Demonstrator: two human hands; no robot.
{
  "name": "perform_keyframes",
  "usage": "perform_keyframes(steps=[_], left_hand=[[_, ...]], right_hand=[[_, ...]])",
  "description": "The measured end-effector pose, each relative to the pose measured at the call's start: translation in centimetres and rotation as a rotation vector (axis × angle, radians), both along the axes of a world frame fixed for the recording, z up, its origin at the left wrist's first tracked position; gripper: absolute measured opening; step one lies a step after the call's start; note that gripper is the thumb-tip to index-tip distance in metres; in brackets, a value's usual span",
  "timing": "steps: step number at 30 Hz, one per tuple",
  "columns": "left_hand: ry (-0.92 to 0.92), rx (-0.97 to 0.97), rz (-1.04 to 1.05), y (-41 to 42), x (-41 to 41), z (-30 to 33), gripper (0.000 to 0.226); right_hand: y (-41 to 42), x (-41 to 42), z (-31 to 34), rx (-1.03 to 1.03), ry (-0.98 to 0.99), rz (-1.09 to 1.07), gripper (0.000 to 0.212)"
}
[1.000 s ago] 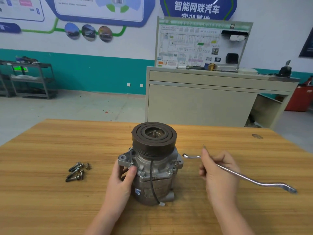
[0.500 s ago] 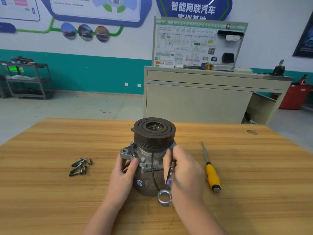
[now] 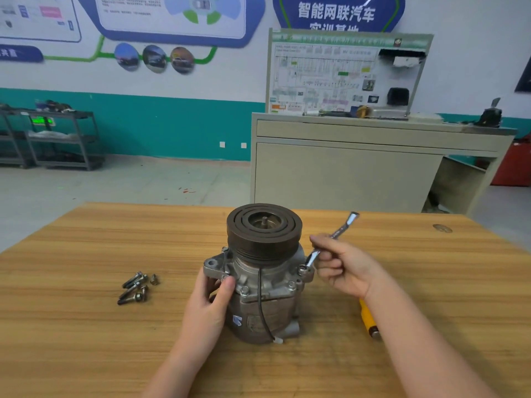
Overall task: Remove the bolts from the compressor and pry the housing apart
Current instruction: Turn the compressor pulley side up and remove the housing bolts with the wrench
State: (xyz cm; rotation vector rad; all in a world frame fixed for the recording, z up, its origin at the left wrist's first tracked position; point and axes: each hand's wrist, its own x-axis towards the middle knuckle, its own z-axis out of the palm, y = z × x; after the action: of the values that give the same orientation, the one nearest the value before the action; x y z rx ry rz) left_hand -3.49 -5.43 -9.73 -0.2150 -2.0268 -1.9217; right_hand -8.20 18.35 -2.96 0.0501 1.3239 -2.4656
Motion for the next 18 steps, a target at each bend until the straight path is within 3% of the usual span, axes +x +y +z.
perform_keyframes(steps=[2,6,10,18], left_hand=[[-0.015,0.001,-0.002,-0.1,0.0,0.1,0.022],[0.029,0.054,0.069,1.1,0.4,-0.1,0.026],[0.034,0.14,0.142,2.3,0.4,-0.7,0.026],[-0.039,0.184,0.156,2.4,0.3,-0.6,0.019]], right_hand=[[-0.7,-0.4,0.2,-0.05,0.025,-0.036,0.02],[-0.9,1.2,-0.8,-0.103,0.17,-0.459,0.031],[-2.1,3.6,-2.4,0.144,0.368,-0.753,0.051],[-4.8,6.5,-2.4,0.676,0.829,-0.949,0.045]])
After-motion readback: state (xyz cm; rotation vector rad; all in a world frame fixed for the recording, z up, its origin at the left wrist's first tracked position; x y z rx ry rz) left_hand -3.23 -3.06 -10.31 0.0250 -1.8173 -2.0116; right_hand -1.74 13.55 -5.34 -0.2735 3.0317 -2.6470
